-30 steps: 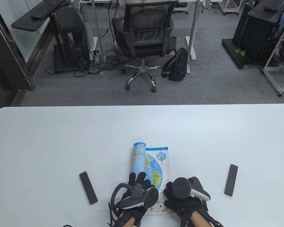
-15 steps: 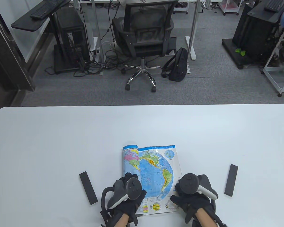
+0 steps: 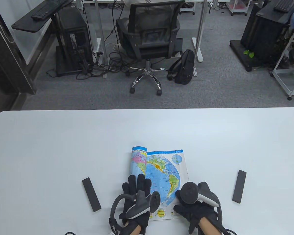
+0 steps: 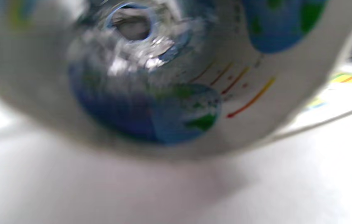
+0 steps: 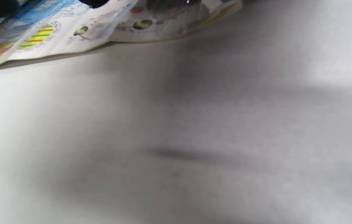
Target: Unroll map and secure with paperweights
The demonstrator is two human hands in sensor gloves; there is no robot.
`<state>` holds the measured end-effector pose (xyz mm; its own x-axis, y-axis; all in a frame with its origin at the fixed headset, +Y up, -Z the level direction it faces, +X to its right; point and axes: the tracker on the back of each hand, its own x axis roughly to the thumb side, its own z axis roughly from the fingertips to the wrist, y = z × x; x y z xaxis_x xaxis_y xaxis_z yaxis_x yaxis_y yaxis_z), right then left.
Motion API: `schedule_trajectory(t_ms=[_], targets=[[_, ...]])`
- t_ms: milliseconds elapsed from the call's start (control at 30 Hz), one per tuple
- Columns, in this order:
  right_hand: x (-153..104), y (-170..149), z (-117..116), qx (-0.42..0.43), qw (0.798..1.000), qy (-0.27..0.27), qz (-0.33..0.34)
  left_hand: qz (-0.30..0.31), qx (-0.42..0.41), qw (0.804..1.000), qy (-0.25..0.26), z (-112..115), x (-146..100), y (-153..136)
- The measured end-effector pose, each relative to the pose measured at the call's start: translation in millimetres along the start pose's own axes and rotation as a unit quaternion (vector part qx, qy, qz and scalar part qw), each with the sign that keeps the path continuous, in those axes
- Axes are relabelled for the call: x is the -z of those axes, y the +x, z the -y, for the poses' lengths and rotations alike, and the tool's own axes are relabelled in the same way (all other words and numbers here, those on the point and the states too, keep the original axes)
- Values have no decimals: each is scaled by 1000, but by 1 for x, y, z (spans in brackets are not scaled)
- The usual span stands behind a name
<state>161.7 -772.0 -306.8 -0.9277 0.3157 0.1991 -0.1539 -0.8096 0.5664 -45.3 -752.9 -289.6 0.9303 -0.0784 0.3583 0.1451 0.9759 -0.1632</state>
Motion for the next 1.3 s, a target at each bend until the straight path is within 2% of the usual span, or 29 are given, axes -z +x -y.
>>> schedule_trajectory(t_ms=[33,100,200,367,667,800,933,1100,1200,1300], targets=[[0,-1,1,2,1000,-1,-2,48,17,999,10,-3,-1,1],[-1,-5,2,10,1000,-2,-6,70,54,996,11,-8,-4,2],[-3,-12,5,31,999,-5,-10,34,61,998,-6,-12,-7,-4],[-6,-24,11,55,998,-9,-25,-24,-6,1000,-7,-14,-12,-26],[-3,-26,6,23,998,-8,-50,-103,-100,988,-58,11,-6,-53],[0,-21,1,-10,998,9,-60,-120,-96,984,-86,24,-2,-53],[0,-21,1,-13,998,3,-59,-126,-56,988,-69,23,1,-50],[-2,-28,6,11,998,0,-63,-103,-64,991,-53,17,-2,-55],[-4,-36,9,32,997,-6,-67,-40,-121,992,-6,9,-7,-62],[-6,-45,13,54,996,-10,-72,-5,-109,994,14,0,-11,-67]])
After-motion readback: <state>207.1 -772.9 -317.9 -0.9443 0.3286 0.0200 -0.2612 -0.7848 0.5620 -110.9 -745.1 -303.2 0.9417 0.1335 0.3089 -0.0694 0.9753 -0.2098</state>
